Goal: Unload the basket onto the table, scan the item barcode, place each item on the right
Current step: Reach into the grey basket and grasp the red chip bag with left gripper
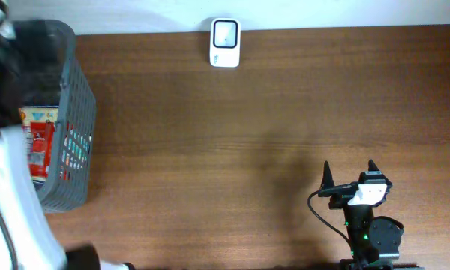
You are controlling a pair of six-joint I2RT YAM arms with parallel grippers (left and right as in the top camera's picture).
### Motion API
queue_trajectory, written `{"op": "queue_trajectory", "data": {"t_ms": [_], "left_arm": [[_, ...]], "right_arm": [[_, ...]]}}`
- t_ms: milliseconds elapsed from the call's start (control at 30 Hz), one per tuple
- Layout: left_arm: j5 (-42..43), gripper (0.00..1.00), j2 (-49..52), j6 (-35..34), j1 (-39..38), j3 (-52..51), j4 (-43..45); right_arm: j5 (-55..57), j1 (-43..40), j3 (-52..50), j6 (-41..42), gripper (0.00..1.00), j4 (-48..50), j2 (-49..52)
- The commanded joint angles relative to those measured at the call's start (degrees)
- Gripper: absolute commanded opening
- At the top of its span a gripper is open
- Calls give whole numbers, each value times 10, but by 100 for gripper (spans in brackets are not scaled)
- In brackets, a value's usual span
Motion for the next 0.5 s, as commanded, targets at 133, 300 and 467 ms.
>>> {"op": "queue_trajectory", "data": {"t_ms": [133,300,467], "left_arm": [[97,91,153,67,190,12,-127],[71,80,158,70,191,-266,-43],[25,89,160,70,205,-413,128]], "right_arm": [[4,-3,-4,3,99,-2,-4],[4,-3,-4,3,99,-2,-4],[4,-3,-4,3,99,-2,-4]]}}
